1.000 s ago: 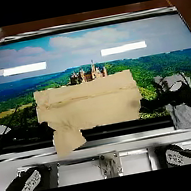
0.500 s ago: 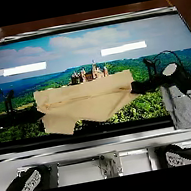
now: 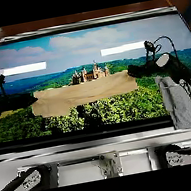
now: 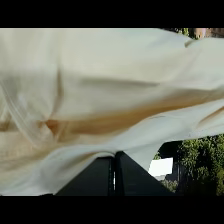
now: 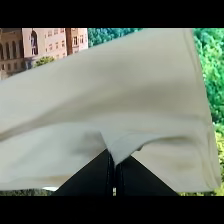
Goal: Fold the shirts.
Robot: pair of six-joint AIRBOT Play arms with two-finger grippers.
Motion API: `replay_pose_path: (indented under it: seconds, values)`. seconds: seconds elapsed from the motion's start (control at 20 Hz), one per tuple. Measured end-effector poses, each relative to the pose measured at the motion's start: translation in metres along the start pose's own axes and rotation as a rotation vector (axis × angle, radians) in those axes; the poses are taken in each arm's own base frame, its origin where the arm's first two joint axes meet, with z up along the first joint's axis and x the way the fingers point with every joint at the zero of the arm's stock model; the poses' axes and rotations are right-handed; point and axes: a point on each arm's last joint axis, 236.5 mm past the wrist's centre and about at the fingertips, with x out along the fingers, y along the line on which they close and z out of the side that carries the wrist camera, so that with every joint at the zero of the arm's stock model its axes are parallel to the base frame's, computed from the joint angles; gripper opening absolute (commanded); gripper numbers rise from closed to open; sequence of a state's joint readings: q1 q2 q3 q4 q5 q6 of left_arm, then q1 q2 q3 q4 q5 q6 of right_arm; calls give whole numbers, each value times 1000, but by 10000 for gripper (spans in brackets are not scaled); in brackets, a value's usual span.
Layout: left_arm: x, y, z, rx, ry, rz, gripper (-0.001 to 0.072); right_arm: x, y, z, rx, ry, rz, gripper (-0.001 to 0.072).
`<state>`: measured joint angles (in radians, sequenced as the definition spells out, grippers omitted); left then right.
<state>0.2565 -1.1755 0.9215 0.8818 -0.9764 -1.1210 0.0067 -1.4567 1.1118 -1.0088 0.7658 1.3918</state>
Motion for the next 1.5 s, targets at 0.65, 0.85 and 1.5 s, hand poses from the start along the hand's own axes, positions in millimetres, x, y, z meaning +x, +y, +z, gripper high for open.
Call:
replay_pose_path:
  seconds: [0.65,0.85,1.5]
  values:
    - [42,32,57,-110,-10,-72,36,48,-20,17,4,29,-31,61]
    - [67,50,45,-197,39,-69,41,57,-28,10,4,56,-48,63]
    - [37,49,89,-219,5,-112,493,34,-56,9,42,93,-42,645]
